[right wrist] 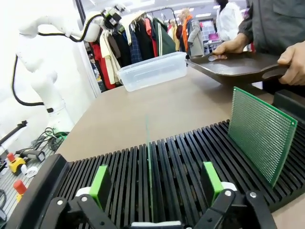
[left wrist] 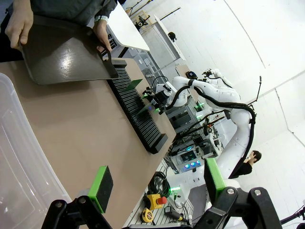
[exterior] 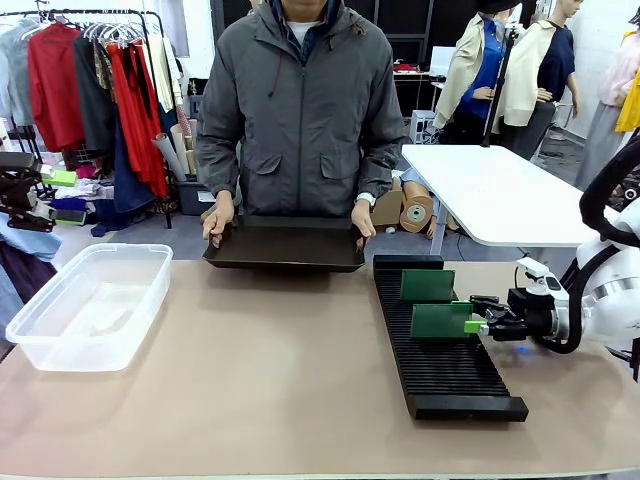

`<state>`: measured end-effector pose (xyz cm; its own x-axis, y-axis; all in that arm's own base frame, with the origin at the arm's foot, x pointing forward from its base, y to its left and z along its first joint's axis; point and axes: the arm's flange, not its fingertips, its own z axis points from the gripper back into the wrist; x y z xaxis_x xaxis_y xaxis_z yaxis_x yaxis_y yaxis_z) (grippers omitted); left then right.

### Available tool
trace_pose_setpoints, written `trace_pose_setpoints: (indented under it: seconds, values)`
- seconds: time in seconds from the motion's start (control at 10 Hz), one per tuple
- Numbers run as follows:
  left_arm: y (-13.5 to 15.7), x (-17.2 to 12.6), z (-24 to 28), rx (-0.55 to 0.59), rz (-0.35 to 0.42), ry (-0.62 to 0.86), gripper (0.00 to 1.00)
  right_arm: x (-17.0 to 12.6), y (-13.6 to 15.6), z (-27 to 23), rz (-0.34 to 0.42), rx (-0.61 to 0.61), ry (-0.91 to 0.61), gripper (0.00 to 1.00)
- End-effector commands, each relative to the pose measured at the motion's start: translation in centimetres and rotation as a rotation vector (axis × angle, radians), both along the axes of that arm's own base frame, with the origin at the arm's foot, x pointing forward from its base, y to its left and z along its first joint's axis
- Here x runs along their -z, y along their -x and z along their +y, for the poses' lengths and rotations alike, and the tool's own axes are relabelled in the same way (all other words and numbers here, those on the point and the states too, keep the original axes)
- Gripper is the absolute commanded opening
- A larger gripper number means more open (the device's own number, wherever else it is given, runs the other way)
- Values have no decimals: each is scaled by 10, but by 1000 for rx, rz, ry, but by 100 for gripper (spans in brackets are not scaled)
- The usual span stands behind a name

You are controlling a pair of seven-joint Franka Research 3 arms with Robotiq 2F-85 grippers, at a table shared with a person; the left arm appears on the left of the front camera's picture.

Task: Sort PCBs into racks and boxes based on the side picked up.
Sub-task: If the short side of the Blank PCB is picked up, insert it into the PCB Rack ; if the long side is picked up, place it in the Organizing box.

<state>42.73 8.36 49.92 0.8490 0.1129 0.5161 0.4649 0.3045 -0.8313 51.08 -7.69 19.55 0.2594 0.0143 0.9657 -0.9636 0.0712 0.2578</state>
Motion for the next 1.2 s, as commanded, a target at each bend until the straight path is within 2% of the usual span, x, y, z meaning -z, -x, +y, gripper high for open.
trace_pose_setpoints:
  seconds: [0.0, 1.1]
  values:
    - [1, -2, 0, -2, 6, 10, 100, 0, 0, 0, 2, 11, -6, 100]
    - [1, -2, 0, -2, 6, 10, 100, 0, 0, 0, 2, 11, -6, 100]
